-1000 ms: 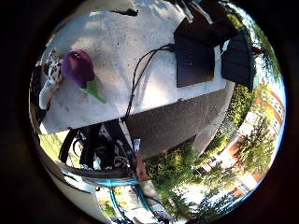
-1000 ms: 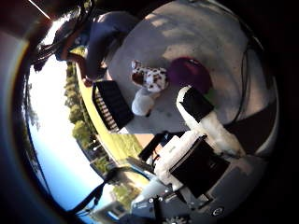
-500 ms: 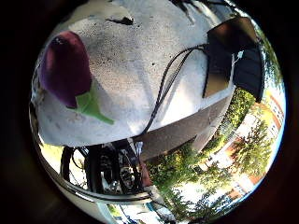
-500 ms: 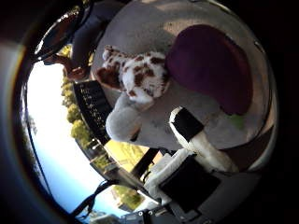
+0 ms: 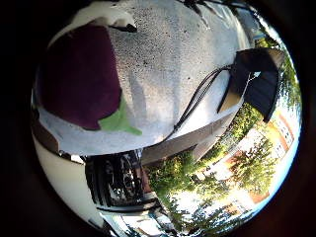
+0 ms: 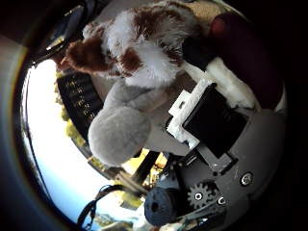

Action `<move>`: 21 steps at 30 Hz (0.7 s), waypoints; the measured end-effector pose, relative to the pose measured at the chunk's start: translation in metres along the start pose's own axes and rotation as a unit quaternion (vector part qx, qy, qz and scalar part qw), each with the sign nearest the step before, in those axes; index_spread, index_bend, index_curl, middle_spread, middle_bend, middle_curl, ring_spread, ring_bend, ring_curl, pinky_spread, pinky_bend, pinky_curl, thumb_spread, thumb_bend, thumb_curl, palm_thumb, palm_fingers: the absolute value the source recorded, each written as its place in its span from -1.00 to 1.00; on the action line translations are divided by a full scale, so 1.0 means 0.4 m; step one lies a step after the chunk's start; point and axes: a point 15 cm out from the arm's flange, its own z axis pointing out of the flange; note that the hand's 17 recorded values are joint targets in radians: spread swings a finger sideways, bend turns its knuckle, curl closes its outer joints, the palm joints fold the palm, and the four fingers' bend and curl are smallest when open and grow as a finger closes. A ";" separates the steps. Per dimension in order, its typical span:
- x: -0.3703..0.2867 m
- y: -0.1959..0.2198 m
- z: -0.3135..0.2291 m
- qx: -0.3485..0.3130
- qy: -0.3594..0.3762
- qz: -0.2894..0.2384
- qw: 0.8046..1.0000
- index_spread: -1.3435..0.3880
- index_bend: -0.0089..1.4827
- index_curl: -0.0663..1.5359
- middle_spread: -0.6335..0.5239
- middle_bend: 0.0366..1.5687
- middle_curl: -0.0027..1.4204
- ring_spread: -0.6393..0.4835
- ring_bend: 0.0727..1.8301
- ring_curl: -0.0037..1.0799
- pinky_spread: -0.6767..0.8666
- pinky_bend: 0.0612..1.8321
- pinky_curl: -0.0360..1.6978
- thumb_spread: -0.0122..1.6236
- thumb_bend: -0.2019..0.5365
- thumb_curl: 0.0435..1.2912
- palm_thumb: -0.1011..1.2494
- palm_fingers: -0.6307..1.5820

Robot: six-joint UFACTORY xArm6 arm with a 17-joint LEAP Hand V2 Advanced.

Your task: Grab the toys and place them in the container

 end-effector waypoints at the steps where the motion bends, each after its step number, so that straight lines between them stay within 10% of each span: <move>1: -0.001 0.004 -0.001 -0.004 -0.001 0.000 1.000 0.14 -0.69 -0.76 -0.16 0.03 0.03 0.22 0.27 0.24 0.34 0.16 -0.47 0.32 -0.45 -0.36 0.32 0.52; 21: 0.028 0.215 -0.288 -0.048 -0.041 0.005 0.998 -0.44 0.12 -0.82 -0.35 0.37 0.55 -0.07 0.47 0.58 0.12 0.63 -0.09 0.37 -0.47 0.06 0.64 0.37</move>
